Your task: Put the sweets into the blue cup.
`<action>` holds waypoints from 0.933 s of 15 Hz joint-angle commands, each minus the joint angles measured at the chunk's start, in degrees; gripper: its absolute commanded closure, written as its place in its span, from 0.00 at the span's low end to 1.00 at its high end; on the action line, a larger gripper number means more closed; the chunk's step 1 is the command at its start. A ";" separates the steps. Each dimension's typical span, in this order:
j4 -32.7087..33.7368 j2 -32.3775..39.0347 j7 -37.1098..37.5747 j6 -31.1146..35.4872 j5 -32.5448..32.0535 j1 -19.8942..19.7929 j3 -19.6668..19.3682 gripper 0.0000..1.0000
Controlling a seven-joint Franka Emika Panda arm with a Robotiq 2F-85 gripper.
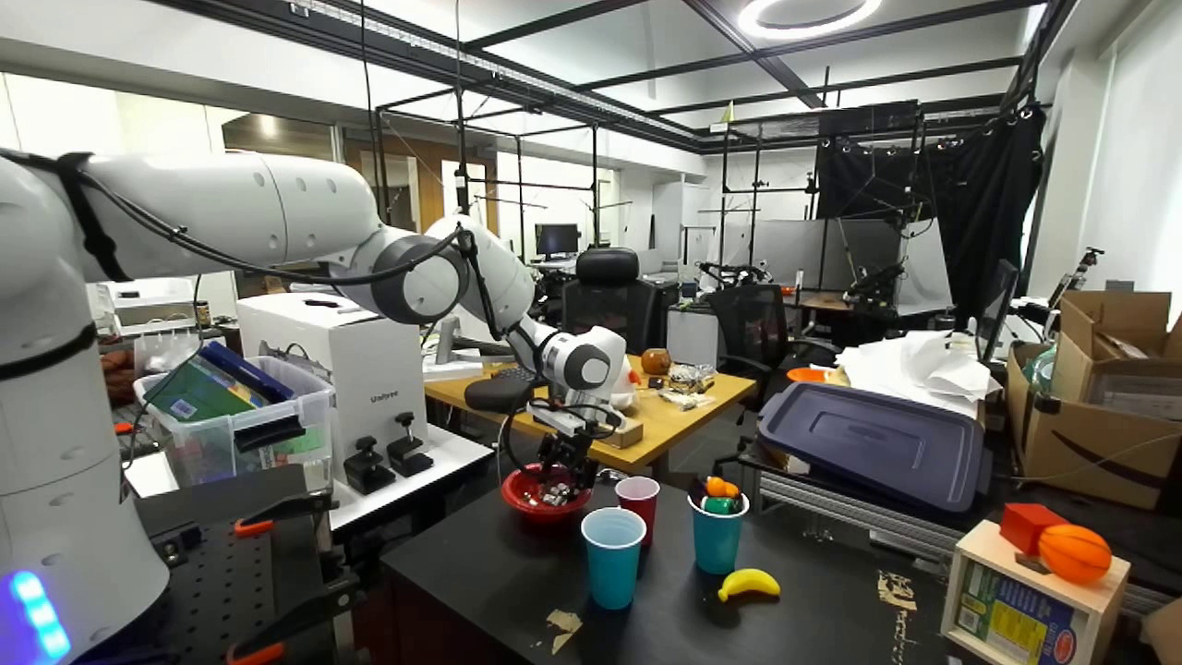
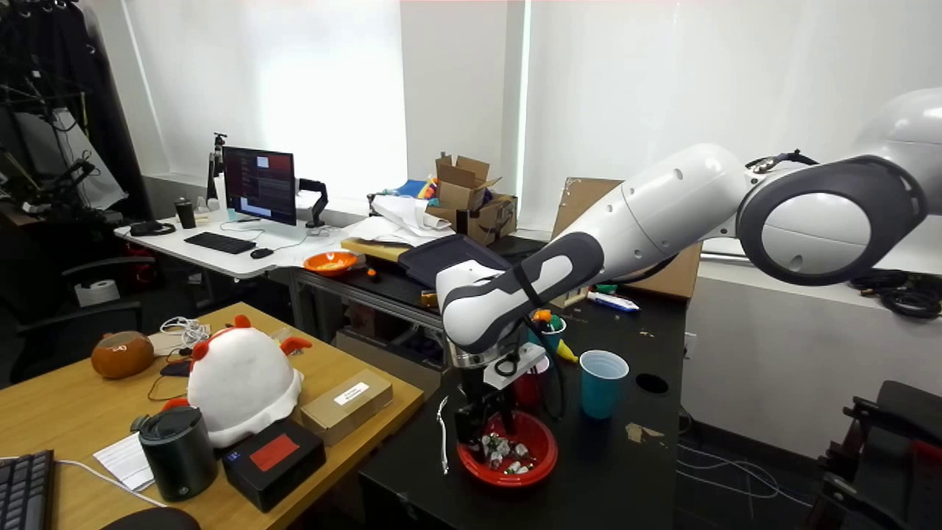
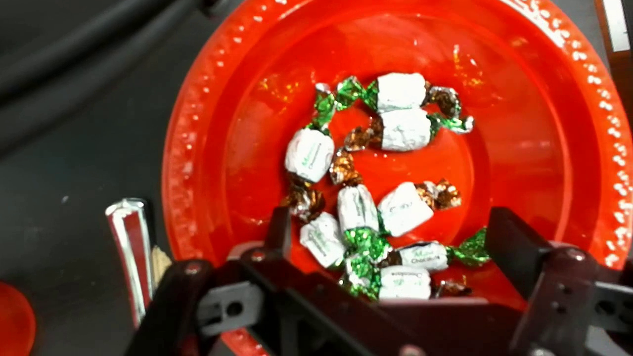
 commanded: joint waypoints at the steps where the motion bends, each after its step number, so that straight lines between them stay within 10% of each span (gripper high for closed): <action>1: 0.35 0.00 -1.85 0.91 0.53 -0.35 0.65 0.00; 10: -2.58 -0.01 -3.11 4.94 -2.27 1.98 -0.85 0.00; 11: -2.76 -0.02 -3.12 5.22 -2.53 2.03 -0.89 0.24; 14: -2.61 -0.05 -3.40 4.98 -3.21 1.80 -0.71 0.42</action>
